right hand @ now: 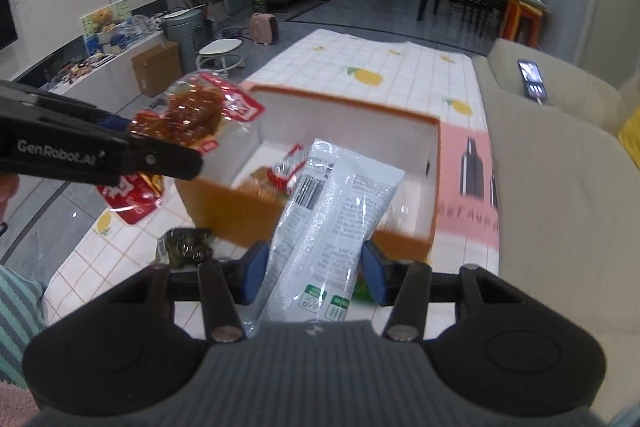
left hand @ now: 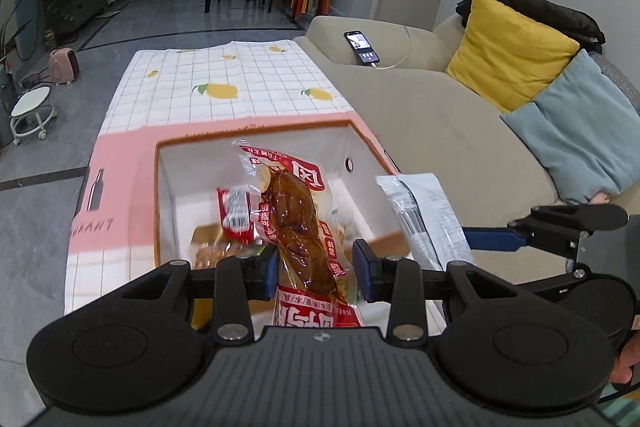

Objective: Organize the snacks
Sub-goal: 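Lift both packs and lower them into the orange box, then open both tools in the box and withdraw them, then grasp the dark green seaweed pack with the left tool while the right tool grasps the green sausage, then carry both items over the orange box and lower them inside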

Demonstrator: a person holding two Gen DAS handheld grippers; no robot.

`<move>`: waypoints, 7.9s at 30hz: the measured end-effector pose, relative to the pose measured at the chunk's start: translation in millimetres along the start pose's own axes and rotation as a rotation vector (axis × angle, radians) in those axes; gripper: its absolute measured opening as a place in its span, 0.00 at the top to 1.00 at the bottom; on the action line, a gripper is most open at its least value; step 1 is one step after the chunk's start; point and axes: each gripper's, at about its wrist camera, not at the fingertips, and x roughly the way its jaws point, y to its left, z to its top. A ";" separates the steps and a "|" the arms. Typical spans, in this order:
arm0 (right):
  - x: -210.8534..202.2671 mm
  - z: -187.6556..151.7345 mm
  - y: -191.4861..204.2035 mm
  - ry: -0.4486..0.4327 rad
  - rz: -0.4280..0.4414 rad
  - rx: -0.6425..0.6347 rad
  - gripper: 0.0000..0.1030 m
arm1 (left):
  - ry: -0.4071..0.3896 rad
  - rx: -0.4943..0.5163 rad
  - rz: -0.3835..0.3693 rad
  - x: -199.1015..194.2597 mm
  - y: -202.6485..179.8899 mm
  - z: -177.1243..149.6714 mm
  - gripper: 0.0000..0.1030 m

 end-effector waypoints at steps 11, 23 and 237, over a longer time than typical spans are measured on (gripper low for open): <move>80.9 63.9 -49.1 0.135 0.022 -0.041 0.52 | 0.098 -0.033 -0.054 74.9 15.1 45.2 0.60; 188.1 79.5 -58.5 0.337 -0.028 -0.190 0.52 | 0.277 -0.064 -0.070 177.0 37.3 52.0 0.60; 65.1 -102.2 51.3 0.043 -0.083 0.119 0.79 | 0.039 -0.078 0.180 45.6 0.9 -102.8 0.59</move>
